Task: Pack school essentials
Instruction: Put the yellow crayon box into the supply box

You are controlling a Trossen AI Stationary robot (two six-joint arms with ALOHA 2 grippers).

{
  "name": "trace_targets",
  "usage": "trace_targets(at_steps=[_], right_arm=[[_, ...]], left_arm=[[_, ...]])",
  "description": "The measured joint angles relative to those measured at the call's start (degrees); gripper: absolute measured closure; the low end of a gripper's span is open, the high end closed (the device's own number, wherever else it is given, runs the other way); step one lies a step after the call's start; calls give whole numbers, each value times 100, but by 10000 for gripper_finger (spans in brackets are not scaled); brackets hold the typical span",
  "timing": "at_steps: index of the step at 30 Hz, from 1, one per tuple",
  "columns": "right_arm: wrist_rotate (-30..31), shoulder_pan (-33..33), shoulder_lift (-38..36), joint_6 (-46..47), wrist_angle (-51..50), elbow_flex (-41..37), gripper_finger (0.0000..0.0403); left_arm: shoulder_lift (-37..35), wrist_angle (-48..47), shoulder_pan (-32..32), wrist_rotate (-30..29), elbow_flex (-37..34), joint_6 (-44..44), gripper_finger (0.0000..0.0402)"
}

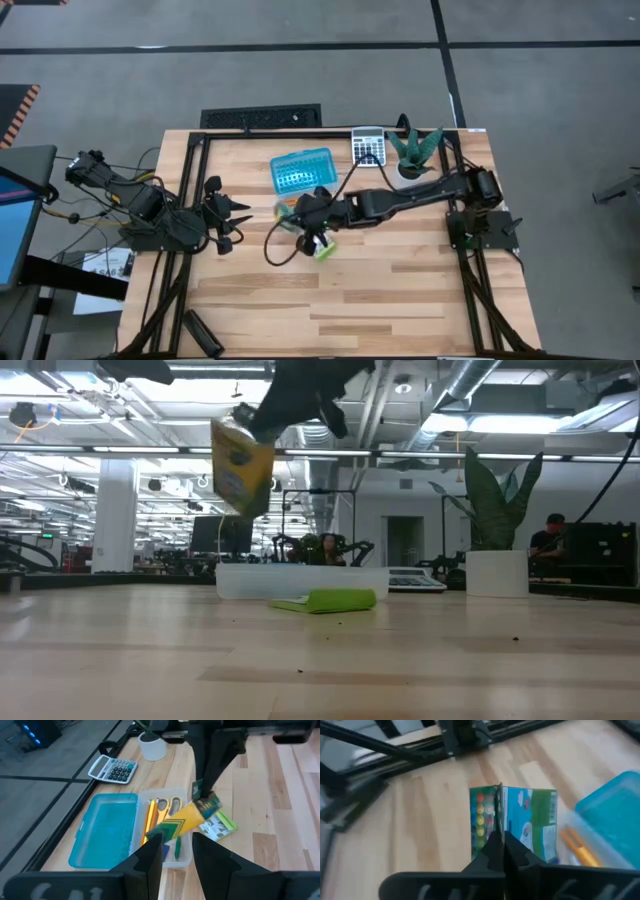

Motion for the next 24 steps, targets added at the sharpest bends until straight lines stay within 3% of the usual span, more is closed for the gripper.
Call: trace_targets(at_steps=[12, 24], right_arm=[[-1078, -550, -156, 748, 1644, -945, 403], [-1220, -891, -1058, 2020, 3642, -3191, 403]], left_arm=[[0, -118, 0, -2, 0, 0, 301], [0, -148, 2, -3, 0, 49, 301]])
